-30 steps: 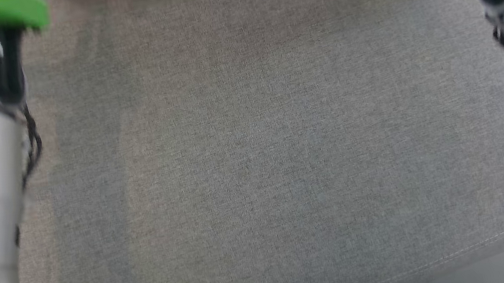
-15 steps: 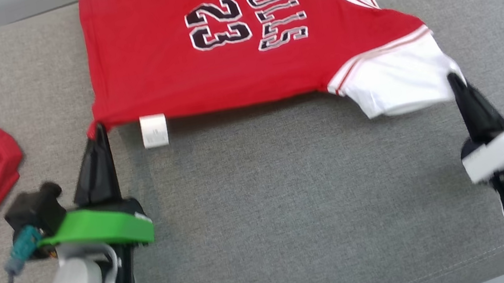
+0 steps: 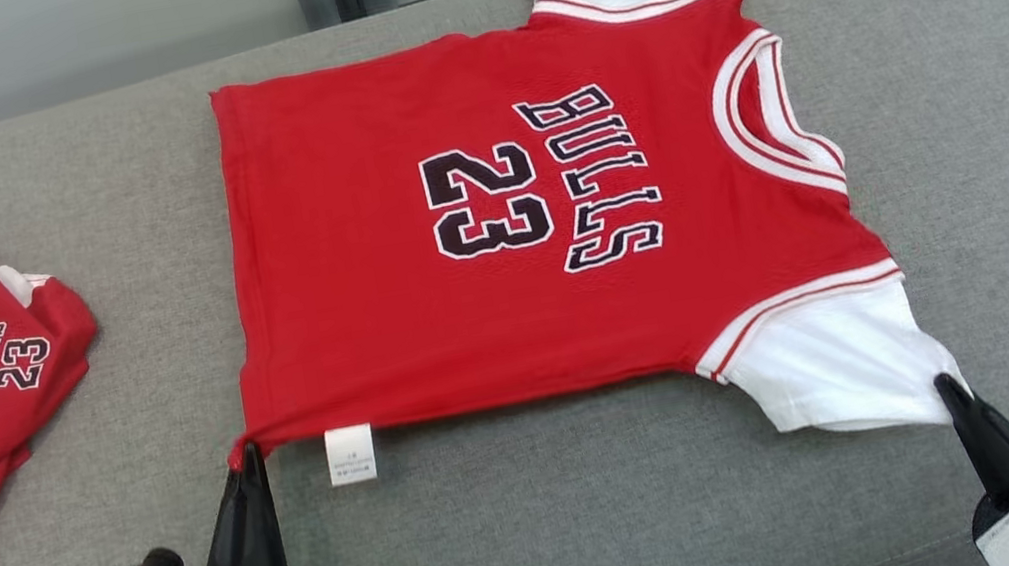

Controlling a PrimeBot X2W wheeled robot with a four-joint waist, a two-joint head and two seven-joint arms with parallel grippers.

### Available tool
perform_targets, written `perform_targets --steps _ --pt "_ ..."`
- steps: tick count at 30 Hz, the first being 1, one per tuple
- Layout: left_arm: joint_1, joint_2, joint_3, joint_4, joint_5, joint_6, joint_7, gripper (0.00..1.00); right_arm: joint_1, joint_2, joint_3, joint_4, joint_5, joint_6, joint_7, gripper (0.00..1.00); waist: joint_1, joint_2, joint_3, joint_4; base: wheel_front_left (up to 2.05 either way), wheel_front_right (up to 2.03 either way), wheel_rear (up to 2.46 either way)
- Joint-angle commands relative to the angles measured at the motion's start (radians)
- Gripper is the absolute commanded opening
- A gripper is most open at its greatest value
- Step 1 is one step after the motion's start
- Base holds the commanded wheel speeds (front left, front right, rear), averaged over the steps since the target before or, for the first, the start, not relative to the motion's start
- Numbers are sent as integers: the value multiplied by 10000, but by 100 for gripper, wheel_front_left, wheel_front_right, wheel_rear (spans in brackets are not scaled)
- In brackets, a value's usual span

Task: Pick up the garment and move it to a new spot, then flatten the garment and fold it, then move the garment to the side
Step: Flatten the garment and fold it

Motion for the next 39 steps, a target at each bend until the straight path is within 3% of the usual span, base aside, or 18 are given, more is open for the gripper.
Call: perform_targets --steps 1,10,20,28,39 --pt "318 19 113 -10 75 -30 -3 0 382 168 -211 -306 -219 0 218 0 1 -1 -98 49 0 0 0" --pt "609 -104 115 131 517 -181 -4 0 1143 1514 -1283 -1843 -1107 0 1582 0 1 -1 -211 218 0 0 0" --pt "-227 -81 -109 433 919 -290 -4 0 -818 1446 -1593 -1562 -1485 1 1943 0 1 -1 -14 292 0 0 0" --pt "-1498 217 -569 980 1150 -357 -4 0 -3401 749 -1093 174 -1716 1 1926 0 1 -1 341 420 0 0 0" --pt "-3749 544 -1294 2542 1156 -380 0 0 -7001 222 -104 4106 -1589 0 1498 0 1 -1 988 647 0 0 0"
